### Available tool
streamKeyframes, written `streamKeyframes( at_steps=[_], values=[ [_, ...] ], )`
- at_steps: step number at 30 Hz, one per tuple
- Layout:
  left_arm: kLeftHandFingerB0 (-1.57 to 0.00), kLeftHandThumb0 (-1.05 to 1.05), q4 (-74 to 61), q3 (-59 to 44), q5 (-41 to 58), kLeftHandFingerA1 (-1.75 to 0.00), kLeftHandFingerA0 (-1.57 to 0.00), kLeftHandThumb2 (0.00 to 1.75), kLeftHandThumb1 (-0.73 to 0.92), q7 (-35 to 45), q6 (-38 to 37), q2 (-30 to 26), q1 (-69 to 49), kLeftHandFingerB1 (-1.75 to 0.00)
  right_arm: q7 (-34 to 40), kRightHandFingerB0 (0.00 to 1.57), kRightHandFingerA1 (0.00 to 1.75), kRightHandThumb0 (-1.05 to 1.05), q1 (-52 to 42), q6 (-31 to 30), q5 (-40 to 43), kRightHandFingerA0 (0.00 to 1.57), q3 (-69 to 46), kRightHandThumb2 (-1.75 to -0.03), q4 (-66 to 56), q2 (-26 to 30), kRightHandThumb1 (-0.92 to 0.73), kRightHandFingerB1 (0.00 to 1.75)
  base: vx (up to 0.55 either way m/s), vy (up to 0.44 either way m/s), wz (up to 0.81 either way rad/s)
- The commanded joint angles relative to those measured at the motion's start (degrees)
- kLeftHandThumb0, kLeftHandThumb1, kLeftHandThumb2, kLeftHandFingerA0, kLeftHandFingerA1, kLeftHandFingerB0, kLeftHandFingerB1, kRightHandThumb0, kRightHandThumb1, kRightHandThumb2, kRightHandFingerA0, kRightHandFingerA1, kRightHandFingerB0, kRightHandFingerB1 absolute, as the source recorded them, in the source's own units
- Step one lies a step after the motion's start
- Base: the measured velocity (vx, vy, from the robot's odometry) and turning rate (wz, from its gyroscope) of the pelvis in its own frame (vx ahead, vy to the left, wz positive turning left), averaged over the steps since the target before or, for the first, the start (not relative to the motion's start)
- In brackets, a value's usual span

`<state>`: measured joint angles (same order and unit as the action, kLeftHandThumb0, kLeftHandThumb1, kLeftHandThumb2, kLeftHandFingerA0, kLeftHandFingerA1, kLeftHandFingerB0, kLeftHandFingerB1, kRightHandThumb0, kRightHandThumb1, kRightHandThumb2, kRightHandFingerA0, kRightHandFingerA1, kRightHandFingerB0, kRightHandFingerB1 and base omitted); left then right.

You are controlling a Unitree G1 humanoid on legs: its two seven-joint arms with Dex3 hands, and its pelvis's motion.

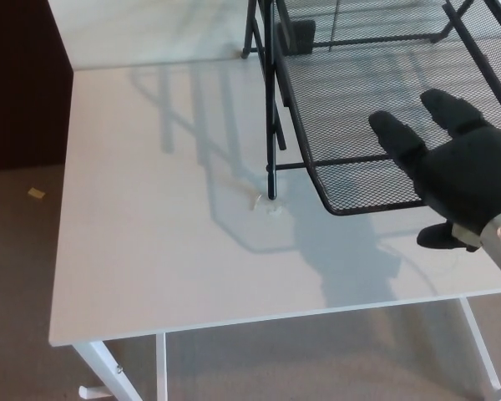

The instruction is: The robot walk towards a table in front and then pushes a layer of a file tray back to its original position using its right hand

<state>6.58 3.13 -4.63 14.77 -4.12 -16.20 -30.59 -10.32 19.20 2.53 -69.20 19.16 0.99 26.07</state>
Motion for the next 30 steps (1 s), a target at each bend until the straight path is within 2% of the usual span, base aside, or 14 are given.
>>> streamKeyframes(
  at_steps=[1, 6, 14, 20, 24, 28, 30],
  values=[
    [-0.39, -0.24, 0.20, 0.09, -1.04, -0.40, -0.47, 0.61, 0.70, -0.04, 0.97, -1.12, -0.12, -0.37, -2.12, 0.00, 0.00, -0.80, -3.70, -0.67, 3.00, 0.00, -1.11, -0.83, -4.89, 2.31, -0.49, 0.00, 0.00, 0.000, 0.00],
    [-0.40, -0.24, -0.24, 0.17, -1.35, -0.40, -0.47, 0.61, 0.70, -0.22, 1.16, -1.06, -0.10, -0.37, -1.77, 0.00, 0.00, -0.79, -8.34, 0.92, 5.31, 0.00, -2.36, -0.82, -11.40, 4.11, -0.47, 0.00, 0.00, 0.000, 0.00],
    [-0.39, -0.24, 0.64, 0.24, -1.72, -0.40, -0.48, 0.61, 0.70, -0.12, 0.52, -1.19, 0.80, -0.37, -5.57, 0.00, 0.00, -0.78, -18.79, 1.61, 10.15, 0.00, -6.69, -0.79, -23.06, 7.16, -0.46, 0.02, 0.00, 0.000, 0.00],
    [-0.39, -0.23, 0.70, 0.51, -2.17, -0.40, -0.47, 0.61, 0.70, -0.09, 0.48, -1.67, 0.54, -0.37, -1.40, 0.00, 0.00, -0.78, -34.08, 5.56, 14.76, 0.00, -15.36, -0.79, -35.92, 9.44, -0.46, 0.00, 0.00, 0.000, 0.01],
    [-0.40, -0.23, 1.56, 0.50, -2.12, -0.40, -0.49, 0.61, 0.69, -0.52, 0.17, -1.39, 0.61, -0.37, 0.64, 0.00, 0.00, -0.81, -41.74, 8.64, 18.37, 0.00, -21.34, -0.78, -41.71, 8.63, -0.48, 0.00, 0.00, 0.000, 0.00],
    [-0.39, -0.24, 2.06, 1.13, -2.91, -0.40, -0.48, 0.61, 0.70, -0.55, -0.27, -1.71, 0.81, -0.37, 5.00, 0.00, 0.00, -0.86, -54.19, 14.52, 22.51, 0.00, -29.13, -0.80, -47.57, 6.57, -0.52, 0.00, 0.00, 0.000, 0.00],
    [-0.39, -0.24, 1.74, 1.13, -3.09, -0.40, -0.48, 0.61, 0.70, -0.79, 0.16, -1.68, 0.27, -0.37, 8.19, 0.00, 0.00, -0.79, -59.41, 18.28, 24.33, 0.00, -31.44, -0.75, -48.44, 4.77, -0.47, 0.00, 0.00, 0.000, 0.00]
  ],
)
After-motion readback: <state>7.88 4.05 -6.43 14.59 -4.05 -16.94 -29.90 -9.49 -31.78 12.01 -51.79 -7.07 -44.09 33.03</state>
